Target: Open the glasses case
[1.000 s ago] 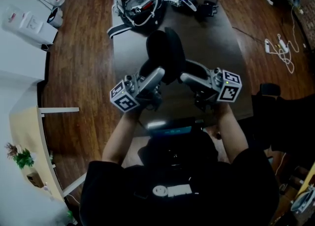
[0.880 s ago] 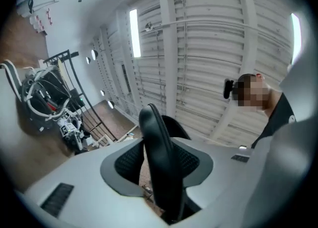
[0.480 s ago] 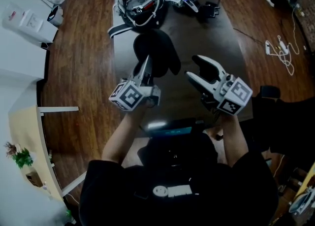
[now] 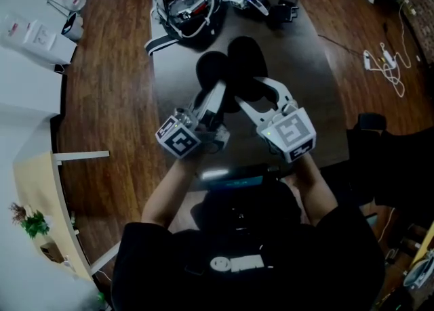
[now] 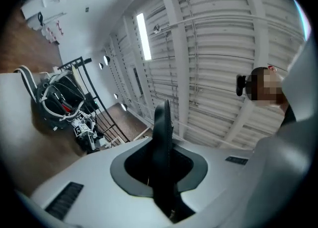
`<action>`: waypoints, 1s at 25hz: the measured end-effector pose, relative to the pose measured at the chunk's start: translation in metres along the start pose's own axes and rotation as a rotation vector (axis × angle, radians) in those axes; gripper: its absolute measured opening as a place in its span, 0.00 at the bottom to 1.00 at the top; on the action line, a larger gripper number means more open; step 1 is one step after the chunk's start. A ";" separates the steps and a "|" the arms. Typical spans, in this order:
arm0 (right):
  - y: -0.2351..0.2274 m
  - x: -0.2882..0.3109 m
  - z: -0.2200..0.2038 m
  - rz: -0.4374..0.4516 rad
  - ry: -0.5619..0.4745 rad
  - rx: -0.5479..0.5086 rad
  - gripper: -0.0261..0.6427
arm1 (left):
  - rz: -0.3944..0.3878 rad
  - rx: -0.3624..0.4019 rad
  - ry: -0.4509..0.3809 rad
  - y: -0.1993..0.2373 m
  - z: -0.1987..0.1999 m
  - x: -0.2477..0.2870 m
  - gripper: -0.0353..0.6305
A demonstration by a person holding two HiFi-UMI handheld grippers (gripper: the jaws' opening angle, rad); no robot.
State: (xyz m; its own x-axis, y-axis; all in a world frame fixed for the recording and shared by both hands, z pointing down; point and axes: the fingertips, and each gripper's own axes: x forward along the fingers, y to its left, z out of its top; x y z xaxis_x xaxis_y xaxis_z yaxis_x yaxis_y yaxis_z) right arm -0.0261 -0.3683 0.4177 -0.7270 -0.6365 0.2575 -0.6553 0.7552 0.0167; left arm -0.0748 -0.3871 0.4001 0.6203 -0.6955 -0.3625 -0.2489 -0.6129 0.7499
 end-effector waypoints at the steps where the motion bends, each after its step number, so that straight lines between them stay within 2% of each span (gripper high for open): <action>1: 0.001 0.002 -0.004 -0.009 0.015 -0.030 0.37 | -0.013 0.005 0.006 -0.002 -0.003 0.001 0.11; 5: 0.004 0.004 -0.014 -0.015 0.037 -0.058 0.20 | 0.007 0.075 0.066 0.003 -0.015 0.000 0.12; 7: -0.007 0.002 -0.014 -0.076 0.030 -0.045 0.14 | 0.034 0.114 0.095 0.011 -0.018 -0.001 0.15; 10: -0.036 0.002 -0.031 -0.165 0.072 0.019 0.12 | 0.077 0.166 0.164 0.022 -0.026 -0.009 0.17; 13: -0.057 0.007 -0.073 -0.224 0.189 0.072 0.12 | 0.131 0.233 0.209 0.034 -0.028 -0.021 0.17; 15: -0.060 0.013 -0.114 -0.238 0.306 0.107 0.12 | 0.156 0.293 0.224 0.039 -0.027 -0.029 0.17; 17: -0.056 0.022 -0.164 -0.225 0.437 0.154 0.12 | 0.175 0.354 0.244 0.041 -0.028 -0.034 0.17; 19: -0.050 0.033 -0.207 -0.195 0.523 0.217 0.12 | 0.188 0.393 0.267 0.043 -0.030 -0.038 0.17; 22: -0.044 0.038 -0.252 -0.186 0.626 0.280 0.12 | 0.203 0.400 0.288 0.046 -0.033 -0.043 0.17; 25: -0.036 0.045 -0.268 -0.172 0.666 0.308 0.12 | 0.207 0.383 0.283 0.048 -0.034 -0.046 0.17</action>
State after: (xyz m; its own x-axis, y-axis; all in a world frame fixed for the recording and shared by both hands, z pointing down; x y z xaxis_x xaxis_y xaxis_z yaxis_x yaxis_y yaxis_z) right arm 0.0200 -0.3825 0.6876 -0.3955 -0.4382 0.8072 -0.8473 0.5133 -0.1365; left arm -0.0901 -0.3712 0.4714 0.6928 -0.7207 -0.0243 -0.6093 -0.6031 0.5149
